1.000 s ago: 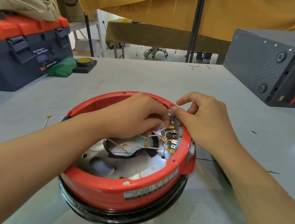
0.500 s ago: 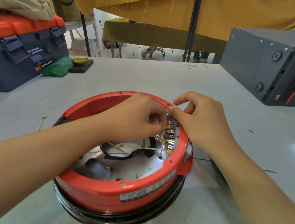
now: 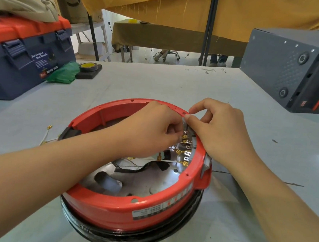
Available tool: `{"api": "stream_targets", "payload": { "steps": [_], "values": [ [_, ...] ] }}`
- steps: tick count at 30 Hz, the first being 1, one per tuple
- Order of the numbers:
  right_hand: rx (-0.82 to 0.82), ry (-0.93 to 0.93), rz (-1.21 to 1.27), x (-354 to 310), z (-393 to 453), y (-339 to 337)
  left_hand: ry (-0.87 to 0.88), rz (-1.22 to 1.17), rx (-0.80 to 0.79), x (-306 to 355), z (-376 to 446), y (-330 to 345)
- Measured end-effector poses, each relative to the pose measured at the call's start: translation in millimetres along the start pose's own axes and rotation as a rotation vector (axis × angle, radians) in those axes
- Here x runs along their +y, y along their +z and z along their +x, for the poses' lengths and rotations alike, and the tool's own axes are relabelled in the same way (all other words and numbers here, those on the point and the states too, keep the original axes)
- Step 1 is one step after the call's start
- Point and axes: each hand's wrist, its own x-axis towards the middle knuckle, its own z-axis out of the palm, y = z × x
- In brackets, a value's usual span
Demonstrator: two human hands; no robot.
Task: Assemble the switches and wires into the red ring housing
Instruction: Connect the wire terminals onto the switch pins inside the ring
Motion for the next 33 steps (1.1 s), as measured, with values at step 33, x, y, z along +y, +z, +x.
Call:
{"api": "stream_targets", "payload": {
  "steps": [33],
  "values": [
    [0.021,0.010,0.023,0,-1,2,0.040,0.098,0.043,-2,2,8]
  ]
}}
